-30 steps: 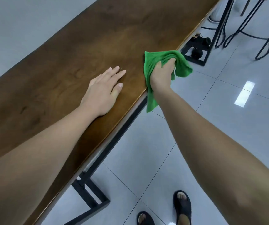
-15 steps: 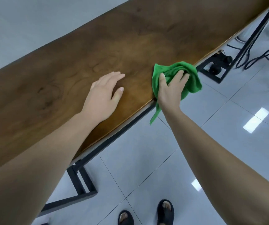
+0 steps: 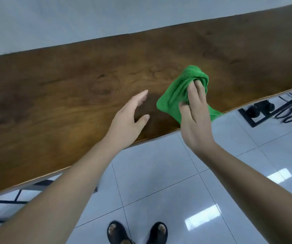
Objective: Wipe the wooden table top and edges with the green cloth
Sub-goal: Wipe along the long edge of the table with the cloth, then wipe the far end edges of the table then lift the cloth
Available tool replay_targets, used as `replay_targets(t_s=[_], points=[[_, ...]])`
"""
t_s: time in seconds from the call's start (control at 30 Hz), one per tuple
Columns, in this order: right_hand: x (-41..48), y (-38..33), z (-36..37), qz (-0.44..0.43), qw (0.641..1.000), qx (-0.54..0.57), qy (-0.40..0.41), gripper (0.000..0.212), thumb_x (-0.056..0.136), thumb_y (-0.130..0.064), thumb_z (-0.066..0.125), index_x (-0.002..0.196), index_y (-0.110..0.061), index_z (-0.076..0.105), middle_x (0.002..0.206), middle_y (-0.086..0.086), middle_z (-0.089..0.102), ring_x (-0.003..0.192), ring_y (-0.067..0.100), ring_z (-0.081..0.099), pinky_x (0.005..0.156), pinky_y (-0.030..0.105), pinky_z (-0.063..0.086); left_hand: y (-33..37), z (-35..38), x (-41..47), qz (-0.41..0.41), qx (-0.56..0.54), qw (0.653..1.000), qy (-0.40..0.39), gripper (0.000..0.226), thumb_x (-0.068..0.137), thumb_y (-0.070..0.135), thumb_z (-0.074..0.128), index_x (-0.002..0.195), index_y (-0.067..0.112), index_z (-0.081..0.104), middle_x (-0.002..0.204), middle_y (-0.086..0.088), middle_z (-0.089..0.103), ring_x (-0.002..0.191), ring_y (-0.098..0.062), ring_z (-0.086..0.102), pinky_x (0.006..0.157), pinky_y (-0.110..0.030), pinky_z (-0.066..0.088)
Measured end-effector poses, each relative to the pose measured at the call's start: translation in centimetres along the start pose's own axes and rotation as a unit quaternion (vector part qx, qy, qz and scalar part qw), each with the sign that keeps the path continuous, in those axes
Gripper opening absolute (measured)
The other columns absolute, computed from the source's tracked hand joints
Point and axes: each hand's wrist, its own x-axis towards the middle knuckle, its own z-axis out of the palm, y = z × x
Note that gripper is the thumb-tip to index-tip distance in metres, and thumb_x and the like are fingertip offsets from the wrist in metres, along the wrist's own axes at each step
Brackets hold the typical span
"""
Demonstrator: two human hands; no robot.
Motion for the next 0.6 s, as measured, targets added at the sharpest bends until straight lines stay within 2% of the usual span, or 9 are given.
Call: replay_targets(t_s=[0.07, 0.1, 0.17, 0.23, 0.33, 0.4, 0.47, 0.53, 0.6], points=[[-0.3, -1.9, 0.7, -0.063, 0.998, -0.003, -0.01, 0.043, 0.109, 0.001, 0.038, 0.15, -0.007, 0.051, 0.156, 0.006, 0.046, 0.142, 0.021, 0.046, 0.117, 0.036, 0.043, 0.1, -1.8, -0.4, -0.03, -0.096, 0.995, -0.004, 0.079, 0.108, 0.019, 0.069, 0.171, 0.043, 0.026, 0.168, 0.016, 0.046, 0.15, 0.001, 0.047, 0.125, -0.028, 0.039], [-0.4, -2.7, 1.1, -0.088, 0.996, -0.009, -0.013, 0.038, 0.109, 0.003, 0.039, 0.143, -0.005, 0.054, 0.147, 0.006, 0.05, 0.13, 0.018, 0.051, 0.106, 0.031, 0.047, 0.2, -2.8, -0.6, -0.042, -0.125, 0.991, -0.009, 0.08, 0.108, 0.021, 0.069, 0.171, 0.045, 0.025, 0.166, 0.015, 0.048, 0.148, 0.002, 0.049, 0.124, -0.027, 0.04], [-0.7, -3.9, 2.0, -0.128, 0.991, -0.033, -0.017, 0.035, 0.11, 0.002, 0.043, 0.14, -0.004, 0.059, 0.138, 0.005, 0.055, 0.114, 0.01, 0.055, 0.091, 0.02, 0.046, 0.1, -4.4, -1.2, -0.048, -0.152, 0.987, -0.02, 0.076, 0.108, 0.026, 0.071, 0.169, 0.046, 0.029, 0.153, 0.015, 0.061, 0.139, 0.001, 0.058, 0.119, -0.027, 0.044], [-1.0, -4.6, 2.9, -0.161, 0.985, -0.064, -0.016, 0.034, 0.109, 0.002, 0.051, 0.14, -0.005, 0.063, 0.133, 0.006, 0.056, 0.108, 0.007, 0.056, 0.085, 0.019, 0.048, -0.2, -5.3, -2.1, -0.045, -0.165, 0.985, -0.025, 0.061, 0.105, 0.023, 0.073, 0.159, 0.039, 0.049, 0.124, 0.007, 0.076, 0.118, -0.008, 0.071, 0.113, -0.038, 0.053], [-0.7, -4.3, 3.7, -0.192, 0.975, -0.11, -0.006, 0.041, 0.1, -0.002, 0.068, 0.14, -0.011, 0.068, 0.144, 0.012, 0.049, 0.128, 0.022, 0.052, 0.102, 0.037, 0.054, -0.6, -6.1, -3.6, -0.05, -0.159, 0.986, -0.002, 0.028, 0.1, 0.014, 0.073, 0.122, 0.031, 0.076, 0.104, -0.015, 0.075, 0.093, -0.036, 0.067, 0.097, -0.058, 0.055], [0.4, -4.0, 3.5, -0.195, 0.972, -0.13, -0.008, 0.044, 0.097, -0.013, 0.077, 0.14, -0.02, 0.069, 0.162, 0.011, 0.039, 0.146, 0.03, 0.044, 0.115, 0.052, 0.047, -0.4, -6.5, -4.6, -0.061, -0.143, 0.988, 0.022, 0.023, 0.098, 0.012, 0.07, 0.11, 0.03, 0.078, 0.1, -0.017, 0.072, 0.092, -0.041, 0.063, 0.09, -0.058, 0.055], [1.5, -3.9, 3.0, -0.184, 0.978, -0.071, -0.069, 0.049, 0.1, -0.017, 0.079, 0.146, -0.023, 0.065, 0.169, 0.002, 0.042, 0.155, 0.023, 0.044, 0.123, 0.05, 0.043, 0.2, -6.8, -5.3, -0.072, -0.14, 0.986, 0.053, 0.024, 0.097, 0.01, 0.067, 0.105, 0.03, 0.077, 0.099, -0.01, 0.074, 0.095, -0.038, 0.065, 0.091, -0.056, 0.055], [2.5, -3.4, 2.5, -0.164, 0.977, 0.004, -0.139, 0.053, 0.103, -0.011, 0.076, 0.152, -0.021, 0.06, 0.144, -0.004, 0.069, 0.136, 0.012, 0.064, 0.116, 0.038, 0.053, 1.2, -6.9, -5.7, -0.088, -0.143, 0.981, 0.094, 0.026, 0.096, 0.006, 0.064, 0.102, 0.029, 0.075, 0.101, 0.001, 0.077, 0.097, -0.033, 0.068, 0.093, -0.055, 0.057], [3.4, -2.6, 1.8, -0.161, 0.97, 0.011, -0.18, 0.045, 0.102, -0.009, 0.075, 0.145, -0.02, 0.065, 0.111, -0.004, 0.074, 0.106, 0.014, 0.071, 0.101, 0.032, 0.058, 2.0, -7.0, -6.0, -0.107, -0.15, 0.972, 0.146, 0.031, 0.095, 0.003, 0.061, 0.103, 0.029, 0.075, 0.106, 0.007, 0.079, 0.101, -0.028, 0.071, 0.095, -0.054, 0.058]])
